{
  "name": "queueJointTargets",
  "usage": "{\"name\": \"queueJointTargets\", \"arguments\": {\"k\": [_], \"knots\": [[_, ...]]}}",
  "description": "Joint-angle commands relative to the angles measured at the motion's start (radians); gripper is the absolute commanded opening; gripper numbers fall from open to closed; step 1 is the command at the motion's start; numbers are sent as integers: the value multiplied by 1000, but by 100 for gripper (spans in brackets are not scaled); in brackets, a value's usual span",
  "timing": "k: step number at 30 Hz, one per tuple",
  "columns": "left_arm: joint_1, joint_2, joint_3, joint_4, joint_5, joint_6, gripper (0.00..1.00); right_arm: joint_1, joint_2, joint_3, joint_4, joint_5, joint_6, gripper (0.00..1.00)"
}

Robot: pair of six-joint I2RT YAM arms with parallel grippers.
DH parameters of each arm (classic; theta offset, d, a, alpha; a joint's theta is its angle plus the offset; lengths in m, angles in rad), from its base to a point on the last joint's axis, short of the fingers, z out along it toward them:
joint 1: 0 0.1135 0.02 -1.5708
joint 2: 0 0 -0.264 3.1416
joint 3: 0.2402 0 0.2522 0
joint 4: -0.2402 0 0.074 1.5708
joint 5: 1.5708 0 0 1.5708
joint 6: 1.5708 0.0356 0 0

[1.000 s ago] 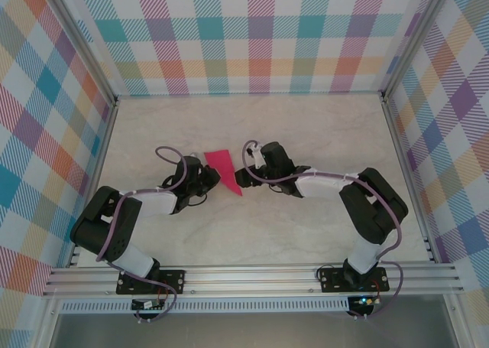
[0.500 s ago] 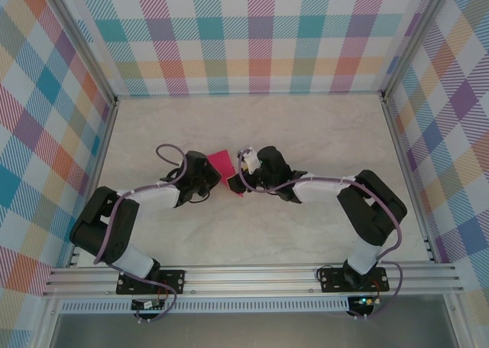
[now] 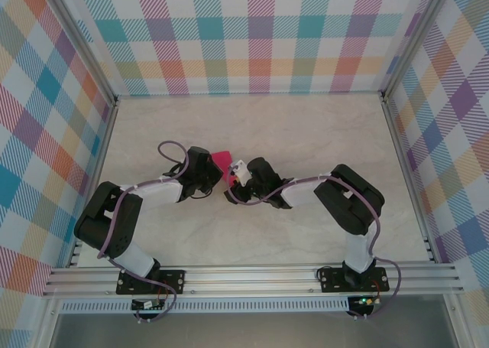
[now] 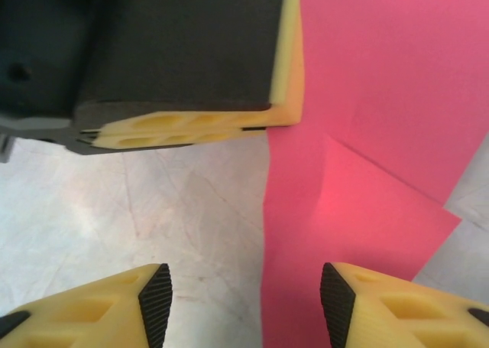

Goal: Fold a paper plane with a square sheet of paper (pick it up from the middle)
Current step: Fold the wing for the fifth time at the center of the table.

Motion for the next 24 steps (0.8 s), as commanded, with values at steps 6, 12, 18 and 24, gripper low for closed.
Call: {"name": "queueJointTargets", "arguments": {"k": [6, 12, 18, 24], "knots": [[-4, 3, 20, -22, -10, -52, 2, 13, 63, 6, 159, 64, -118, 51], [-5, -5, 19, -32, -12, -61, 2, 34, 106, 1, 257, 113, -192, 43], [-5, -12, 23, -41, -10, -63, 3, 34, 127, 3, 287, 145, -188, 36], [-3, -24, 25, -52, -12, -63, 4, 34, 132, 9, 275, 175, -176, 27]]}}
